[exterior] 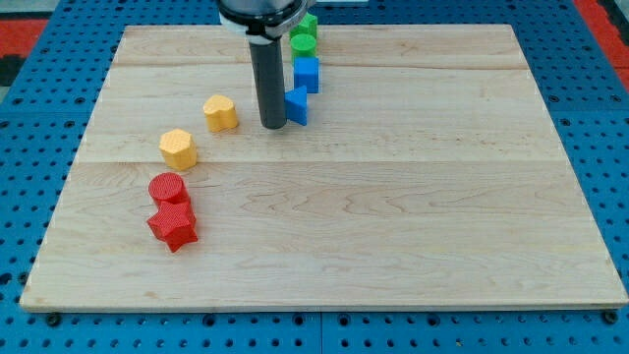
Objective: Adjust the blue triangle at the bottom of the blue cube
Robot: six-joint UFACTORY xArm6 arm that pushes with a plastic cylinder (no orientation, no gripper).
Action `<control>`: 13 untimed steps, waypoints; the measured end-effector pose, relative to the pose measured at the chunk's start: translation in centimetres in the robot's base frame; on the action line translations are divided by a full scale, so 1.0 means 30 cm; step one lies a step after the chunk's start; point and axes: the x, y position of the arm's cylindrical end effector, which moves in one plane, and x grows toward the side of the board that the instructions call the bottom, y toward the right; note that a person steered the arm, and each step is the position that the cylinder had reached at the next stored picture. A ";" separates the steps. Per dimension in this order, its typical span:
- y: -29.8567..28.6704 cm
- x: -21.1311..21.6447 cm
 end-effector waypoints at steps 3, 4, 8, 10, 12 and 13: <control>-0.157 -0.082; -0.139 -0.242; -0.157 -0.358; -0.162 -0.285; -0.155 -0.103; -0.067 -0.059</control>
